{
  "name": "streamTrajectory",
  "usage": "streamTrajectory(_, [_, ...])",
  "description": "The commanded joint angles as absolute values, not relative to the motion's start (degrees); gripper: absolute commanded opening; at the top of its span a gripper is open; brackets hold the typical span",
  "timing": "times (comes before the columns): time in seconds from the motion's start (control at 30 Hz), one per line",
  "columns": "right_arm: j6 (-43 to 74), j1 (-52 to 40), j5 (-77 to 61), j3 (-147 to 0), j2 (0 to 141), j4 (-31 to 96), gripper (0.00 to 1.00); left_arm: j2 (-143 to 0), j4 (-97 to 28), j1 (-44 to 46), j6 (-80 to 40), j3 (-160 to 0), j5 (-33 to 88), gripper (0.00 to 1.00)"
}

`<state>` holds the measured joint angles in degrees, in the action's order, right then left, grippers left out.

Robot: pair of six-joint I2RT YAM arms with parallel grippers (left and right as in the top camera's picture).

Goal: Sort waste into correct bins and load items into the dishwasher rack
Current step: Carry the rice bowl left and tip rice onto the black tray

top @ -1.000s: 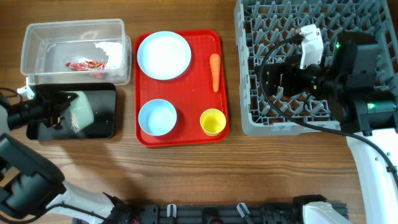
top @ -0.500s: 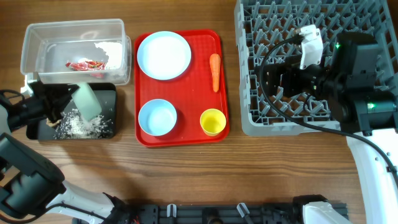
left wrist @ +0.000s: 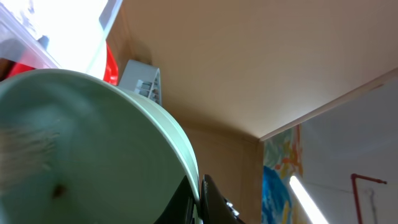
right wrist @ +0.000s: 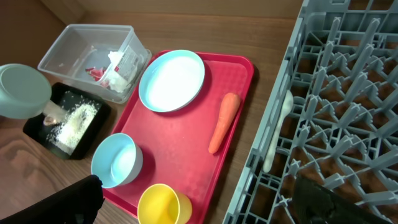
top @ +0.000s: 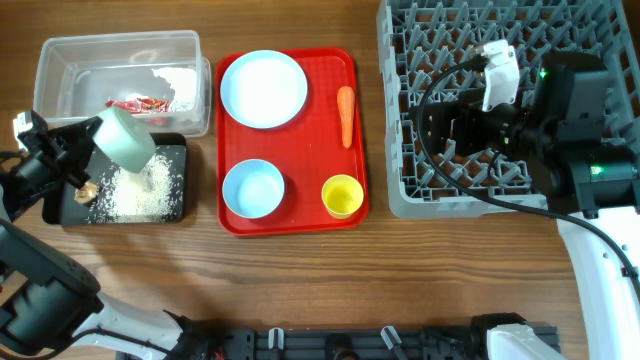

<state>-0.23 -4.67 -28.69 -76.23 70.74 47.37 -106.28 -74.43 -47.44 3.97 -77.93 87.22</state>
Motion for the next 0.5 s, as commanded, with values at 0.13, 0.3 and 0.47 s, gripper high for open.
streamTrajectory(0.13, [0.0, -4.5, -29.6, -77.1, 71.0, 47.5, 1.00, -106.6, -74.4, -48.5, 4.0, -77.8, 90.3, 0.04])
streamTrajectory(0.3, [0.0, -4.5, -29.6, -77.1, 71.0, 47.5, 1.00, -106.6, -74.1, -48.8, 2.5, -77.8, 90.3, 0.04])
streamTrajectory(0.47, [0.0, -4.5, -29.6, -77.1, 71.0, 47.5, 1.00, -106.5, -73.1, -48.4, 2.6, -77.8, 89.8, 0.04])
